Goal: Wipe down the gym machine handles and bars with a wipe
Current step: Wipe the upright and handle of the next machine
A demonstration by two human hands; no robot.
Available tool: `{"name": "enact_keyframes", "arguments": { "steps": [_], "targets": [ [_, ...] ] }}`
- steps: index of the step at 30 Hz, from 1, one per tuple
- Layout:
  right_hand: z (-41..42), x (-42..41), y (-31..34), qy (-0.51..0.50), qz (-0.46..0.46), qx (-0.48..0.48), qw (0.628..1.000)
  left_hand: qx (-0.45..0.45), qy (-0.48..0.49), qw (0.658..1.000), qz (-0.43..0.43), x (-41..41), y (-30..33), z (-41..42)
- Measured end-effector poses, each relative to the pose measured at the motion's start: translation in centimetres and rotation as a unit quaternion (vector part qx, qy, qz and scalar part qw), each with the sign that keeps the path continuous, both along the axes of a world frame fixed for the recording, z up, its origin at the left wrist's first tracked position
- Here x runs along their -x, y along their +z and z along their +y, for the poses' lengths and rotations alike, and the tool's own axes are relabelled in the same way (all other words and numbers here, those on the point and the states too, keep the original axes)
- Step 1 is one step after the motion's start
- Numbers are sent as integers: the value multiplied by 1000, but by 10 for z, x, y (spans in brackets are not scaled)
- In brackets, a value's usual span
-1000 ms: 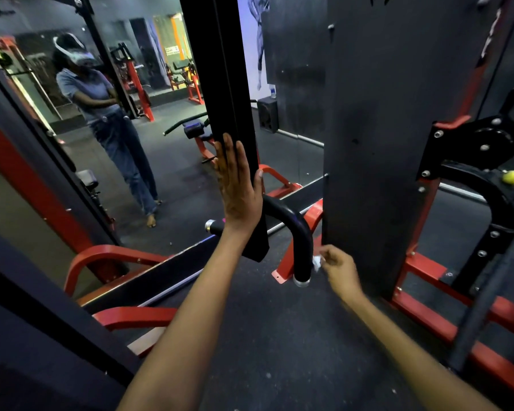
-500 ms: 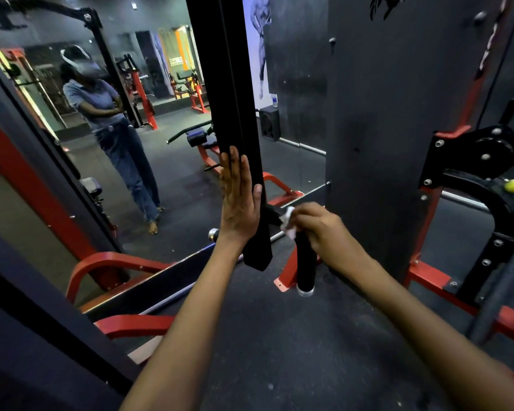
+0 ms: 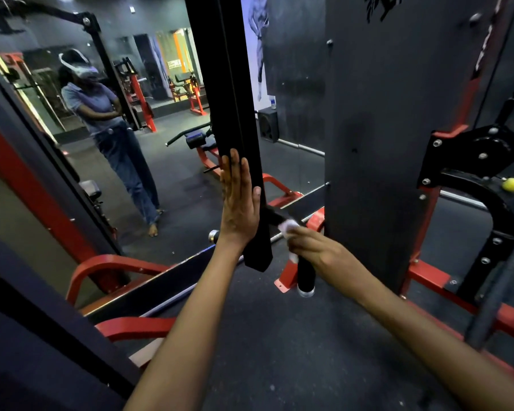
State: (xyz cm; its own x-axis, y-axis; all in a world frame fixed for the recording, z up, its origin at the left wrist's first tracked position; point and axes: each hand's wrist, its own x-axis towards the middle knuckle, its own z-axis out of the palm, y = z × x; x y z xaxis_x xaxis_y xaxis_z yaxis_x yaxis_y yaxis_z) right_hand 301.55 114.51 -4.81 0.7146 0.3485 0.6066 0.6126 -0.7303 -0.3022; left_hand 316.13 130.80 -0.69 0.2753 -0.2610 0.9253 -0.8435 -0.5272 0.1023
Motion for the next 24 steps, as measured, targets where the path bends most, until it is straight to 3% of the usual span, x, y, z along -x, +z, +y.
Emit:
{"name": "enact_keyframes", "arguments": {
  "steps": [2, 6, 8, 10, 12, 14, 18, 19, 22, 24],
  "targets": [
    [-17, 18, -20, -20, -16, -69, 997, -3, -2, 1000, 3, 0, -1, 0],
    [-16, -8, -1, -196, -91, -233, 948, 6, -3, 1000, 3, 1, -2, -2],
    [3, -31, 32, -129, -19, -279, 951, 6, -3, 1000, -1, 1, -1, -2],
    [20, -47, 53, -46, 97, -268, 957, 4, 4, 1000, -8, 1, -1, -1],
    [26, -51, 55, -36, 122, -274, 953, 0, 8, 1000, -10, 1, -1, -1],
    [17, -43, 38, -67, 143, -371, 915, 0, 8, 1000, -9, 1, -2, 0],
    [-4, -9, -15, -53, 261, -577, 772, 8, 14, 1000, 2, 3, -5, -1],
    [-4, -7, -15, -30, 290, -584, 758, 14, 16, 1000, 1, 3, -6, -1],
    [-1, -34, 21, 9, 342, -519, 783, 17, 16, 1000, -1, 6, -5, 0],
    [0, -53, 38, 43, 381, -497, 779, 15, 18, 1000, -5, 8, -4, 0]
  ]
}}
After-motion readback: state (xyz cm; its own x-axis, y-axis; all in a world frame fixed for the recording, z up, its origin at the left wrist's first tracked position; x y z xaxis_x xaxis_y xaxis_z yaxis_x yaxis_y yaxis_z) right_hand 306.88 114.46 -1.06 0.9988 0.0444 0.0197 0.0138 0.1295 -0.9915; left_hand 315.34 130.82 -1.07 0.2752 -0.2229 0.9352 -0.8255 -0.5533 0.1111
